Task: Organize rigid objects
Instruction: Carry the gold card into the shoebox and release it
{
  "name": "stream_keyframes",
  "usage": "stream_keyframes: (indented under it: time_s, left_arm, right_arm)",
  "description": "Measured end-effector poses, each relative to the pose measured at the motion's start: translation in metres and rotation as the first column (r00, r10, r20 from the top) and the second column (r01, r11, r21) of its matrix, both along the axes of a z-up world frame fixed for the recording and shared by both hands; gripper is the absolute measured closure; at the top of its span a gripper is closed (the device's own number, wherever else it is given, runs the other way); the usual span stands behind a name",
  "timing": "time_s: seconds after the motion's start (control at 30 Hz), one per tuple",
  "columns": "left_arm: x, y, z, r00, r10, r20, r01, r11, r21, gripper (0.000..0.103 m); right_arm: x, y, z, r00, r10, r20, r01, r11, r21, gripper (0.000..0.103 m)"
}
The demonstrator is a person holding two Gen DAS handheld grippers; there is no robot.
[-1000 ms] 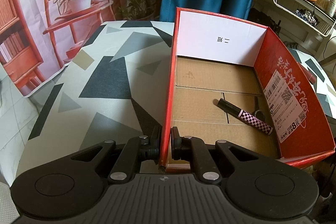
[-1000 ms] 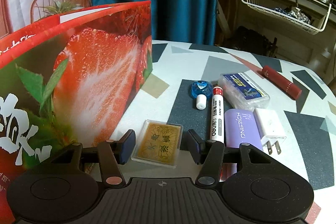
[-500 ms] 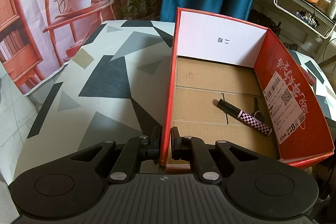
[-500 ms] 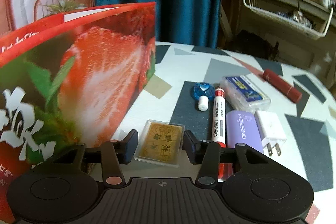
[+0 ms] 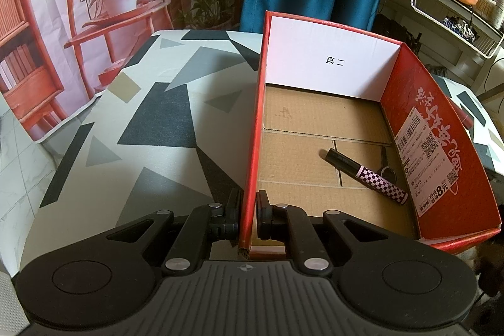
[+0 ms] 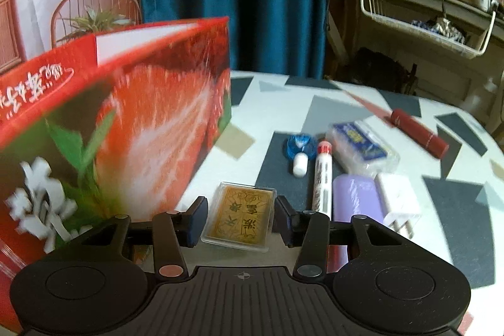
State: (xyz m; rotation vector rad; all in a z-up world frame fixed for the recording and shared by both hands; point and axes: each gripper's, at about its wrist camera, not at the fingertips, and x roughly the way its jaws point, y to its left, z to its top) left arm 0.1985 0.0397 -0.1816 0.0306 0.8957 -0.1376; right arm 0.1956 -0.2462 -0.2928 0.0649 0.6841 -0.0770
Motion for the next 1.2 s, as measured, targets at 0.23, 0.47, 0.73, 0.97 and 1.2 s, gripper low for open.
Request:
stream_keyframes:
  time_s: [0.23, 0.47, 0.73, 0.97, 1.2]
  left_arm:
    - [0.001, 0.001, 0.000, 1.000, -0.001, -0.004, 0.001, 1.000, -0.009, 0.092]
    - [0.001, 0.001, -0.001, 1.000, -0.005, -0.003, 0.005, 1.000, -0.007, 0.092]
    - [0.001, 0.002, -0.002, 1.000, -0.009, 0.000, 0.009, 1.000, -0.006, 0.092]
    - [0.001, 0.001, -0.002, 1.000, -0.011, 0.002, 0.011, 1.000, -0.007, 0.092]
    - [0.001, 0.001, -0.002, 1.000, -0.014, 0.004, 0.014, 1.000, -0.009, 0.093]
  right_arm:
    - [0.004, -0.010, 0.058, 0.986, 0.009, 0.164, -0.011, 1.000, 0.009, 0.060]
    - [0.016, 0.002, 0.100, 0.960, 0.104, 0.260, -0.100, 0.995, -0.029, 0.060]
    - [0.038, 0.029, 0.102, 0.948, 0.223, 0.225, -0.215, 0.975, -0.061, 0.060]
    - [0.044, 0.042, 0.092, 0.952, 0.247, 0.181, -0.236, 0.968, -0.082, 0.060]
    - [0.043, 0.038, 0.086, 0.966, 0.208, 0.157, -0.195, 0.976, -0.093, 0.066]
